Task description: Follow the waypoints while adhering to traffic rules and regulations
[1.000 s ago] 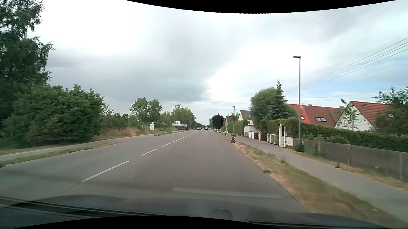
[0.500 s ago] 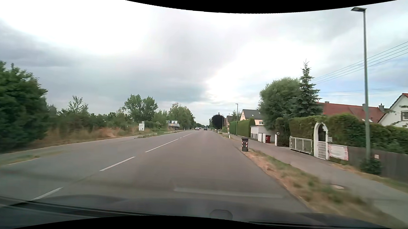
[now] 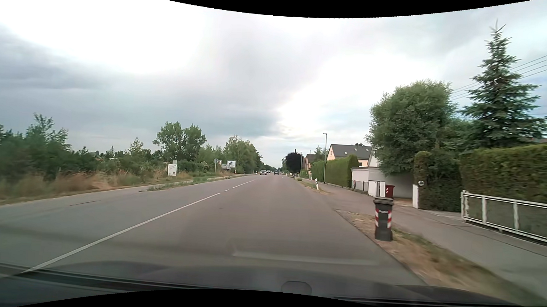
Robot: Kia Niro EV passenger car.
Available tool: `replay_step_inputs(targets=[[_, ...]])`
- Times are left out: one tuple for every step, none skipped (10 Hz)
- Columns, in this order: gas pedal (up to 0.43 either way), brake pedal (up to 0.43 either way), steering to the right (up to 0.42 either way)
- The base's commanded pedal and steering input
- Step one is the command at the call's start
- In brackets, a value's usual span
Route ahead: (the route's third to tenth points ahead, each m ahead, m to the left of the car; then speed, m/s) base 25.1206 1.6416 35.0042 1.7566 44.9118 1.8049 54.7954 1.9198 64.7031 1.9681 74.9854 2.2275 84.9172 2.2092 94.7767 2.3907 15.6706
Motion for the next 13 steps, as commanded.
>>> replay_step_inputs(targets=[[0.177, 0.0, -0.006], [0.177, 0.0, -0.006], [0.177, 0.0, -0.005], [0.177, 0.0, -0.004], [0.177, 0.0, -0.003], [0.177, 0.0, -0.003], [0.177, 0.0, -0.004], [0.189, 0.0, -0.004], [0.189, 0.0, -0.004], [0.189, 0.0, -0.004], [0.189, 0.0, -0.004], [0.189, 0.0, -0.004], [0.189, 0.0, -0.004]])
